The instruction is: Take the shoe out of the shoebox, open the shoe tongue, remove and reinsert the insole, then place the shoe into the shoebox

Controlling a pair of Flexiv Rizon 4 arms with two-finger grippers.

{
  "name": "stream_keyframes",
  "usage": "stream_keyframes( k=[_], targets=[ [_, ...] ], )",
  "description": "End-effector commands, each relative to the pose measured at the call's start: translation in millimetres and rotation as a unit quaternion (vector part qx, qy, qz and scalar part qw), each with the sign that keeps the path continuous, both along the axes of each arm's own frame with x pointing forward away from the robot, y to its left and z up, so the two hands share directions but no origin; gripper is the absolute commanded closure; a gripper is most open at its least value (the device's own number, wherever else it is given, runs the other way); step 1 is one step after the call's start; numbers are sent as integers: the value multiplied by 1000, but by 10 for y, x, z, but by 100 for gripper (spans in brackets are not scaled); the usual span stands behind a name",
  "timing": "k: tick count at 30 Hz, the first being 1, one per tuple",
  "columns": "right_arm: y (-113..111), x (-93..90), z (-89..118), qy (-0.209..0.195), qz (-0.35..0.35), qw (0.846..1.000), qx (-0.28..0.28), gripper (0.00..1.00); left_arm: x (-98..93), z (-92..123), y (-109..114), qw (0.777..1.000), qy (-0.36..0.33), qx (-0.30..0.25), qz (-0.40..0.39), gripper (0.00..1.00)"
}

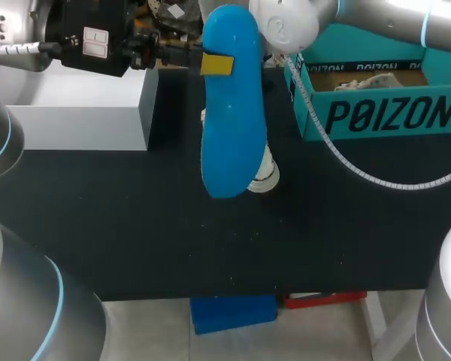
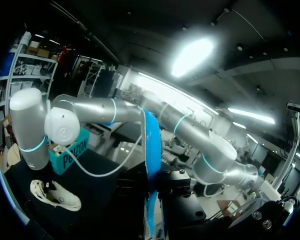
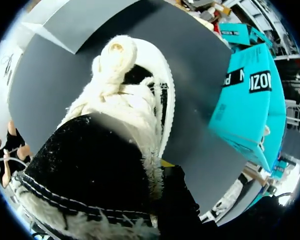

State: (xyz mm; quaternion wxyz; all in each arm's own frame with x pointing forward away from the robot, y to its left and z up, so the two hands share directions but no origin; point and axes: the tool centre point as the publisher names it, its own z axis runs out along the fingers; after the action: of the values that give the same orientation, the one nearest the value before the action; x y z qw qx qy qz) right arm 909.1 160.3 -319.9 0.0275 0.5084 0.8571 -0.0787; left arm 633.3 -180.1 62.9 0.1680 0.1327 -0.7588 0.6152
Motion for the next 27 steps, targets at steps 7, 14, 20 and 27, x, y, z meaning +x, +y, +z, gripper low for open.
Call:
stream_keyframes(
  k=[7, 14, 20, 27],
  targets=[
    [-2, 7, -252, -47, -258, 965, 14, 100, 2, 7, -12, 1000, 1, 2, 1, 100],
    [19, 34, -455, -43, -241, 969, 14, 100, 2, 7, -12, 1000, 1, 2, 1, 100],
    [27, 47, -582, -41, -220, 975, 9, 100, 2, 7, -12, 1000, 1, 2, 1, 100],
    [0, 36, -745, -30, -214, 976, 10, 100, 2, 7, -12, 1000, 1, 2, 1, 100]
  ],
)
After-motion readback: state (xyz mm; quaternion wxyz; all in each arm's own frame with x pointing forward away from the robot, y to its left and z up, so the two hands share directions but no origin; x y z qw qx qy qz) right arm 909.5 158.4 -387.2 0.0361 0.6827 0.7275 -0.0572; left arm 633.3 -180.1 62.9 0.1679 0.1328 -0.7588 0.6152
